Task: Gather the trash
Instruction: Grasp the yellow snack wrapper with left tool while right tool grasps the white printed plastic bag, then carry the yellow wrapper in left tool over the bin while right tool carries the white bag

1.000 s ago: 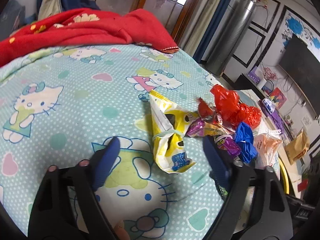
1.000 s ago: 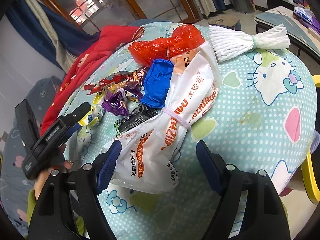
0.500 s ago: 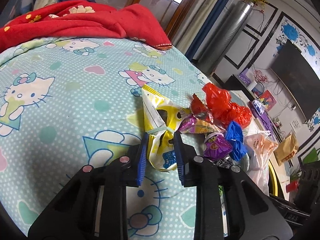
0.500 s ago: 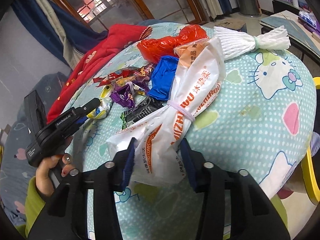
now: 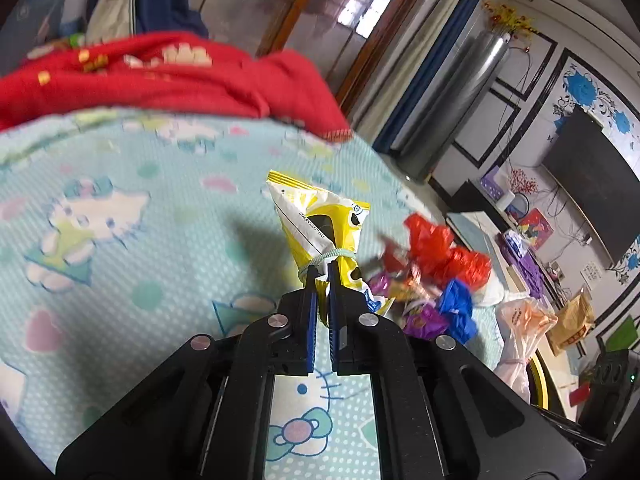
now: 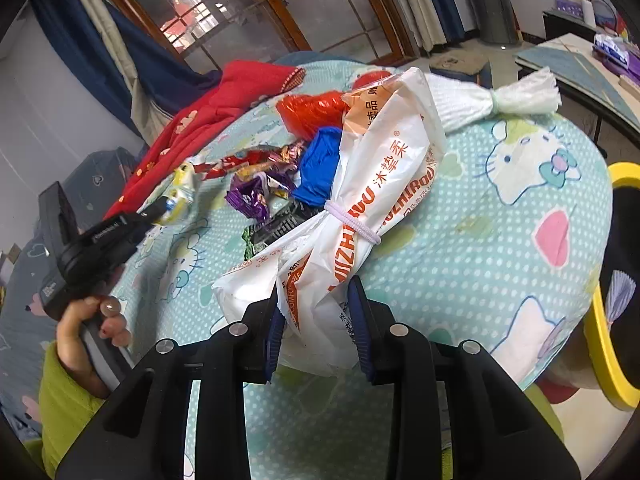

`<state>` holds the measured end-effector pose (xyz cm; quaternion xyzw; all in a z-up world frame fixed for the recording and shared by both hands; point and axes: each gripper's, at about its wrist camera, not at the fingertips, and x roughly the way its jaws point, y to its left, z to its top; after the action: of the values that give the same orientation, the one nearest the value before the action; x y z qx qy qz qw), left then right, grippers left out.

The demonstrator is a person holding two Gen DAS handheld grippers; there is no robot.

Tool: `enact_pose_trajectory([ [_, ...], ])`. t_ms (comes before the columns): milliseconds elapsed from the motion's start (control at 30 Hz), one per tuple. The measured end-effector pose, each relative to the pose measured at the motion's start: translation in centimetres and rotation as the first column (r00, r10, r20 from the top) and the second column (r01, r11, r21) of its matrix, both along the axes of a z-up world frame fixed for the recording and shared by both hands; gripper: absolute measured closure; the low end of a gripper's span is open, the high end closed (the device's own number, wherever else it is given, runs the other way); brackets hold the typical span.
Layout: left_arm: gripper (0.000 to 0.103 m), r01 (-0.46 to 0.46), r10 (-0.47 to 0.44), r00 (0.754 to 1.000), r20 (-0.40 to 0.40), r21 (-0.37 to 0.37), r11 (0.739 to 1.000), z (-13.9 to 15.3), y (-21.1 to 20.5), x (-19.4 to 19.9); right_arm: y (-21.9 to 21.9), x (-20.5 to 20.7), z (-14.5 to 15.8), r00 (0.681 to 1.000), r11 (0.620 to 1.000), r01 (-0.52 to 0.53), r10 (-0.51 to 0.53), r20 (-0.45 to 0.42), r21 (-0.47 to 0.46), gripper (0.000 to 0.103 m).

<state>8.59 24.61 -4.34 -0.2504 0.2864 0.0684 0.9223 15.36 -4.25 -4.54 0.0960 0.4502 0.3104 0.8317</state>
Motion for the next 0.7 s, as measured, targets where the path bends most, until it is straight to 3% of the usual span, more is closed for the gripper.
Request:
enact_pose_trajectory([
  [300,0.101,0.053,-0.059,0.993,0.099,0.067,0.996,4.3,-2.5,-1.0,-1.5,-0.6,3.3,0.992,1.0,0.0,0.001,0.128,-0.011,0.074],
  [700,0.101,0.218,-0.231,0.966,0.119,0.112,0.97,5.2,-9.0,0.2,-6.7,0.4,4.4,0.981,0.994,0.098,-0.09,0.174,-0.039,0.074],
])
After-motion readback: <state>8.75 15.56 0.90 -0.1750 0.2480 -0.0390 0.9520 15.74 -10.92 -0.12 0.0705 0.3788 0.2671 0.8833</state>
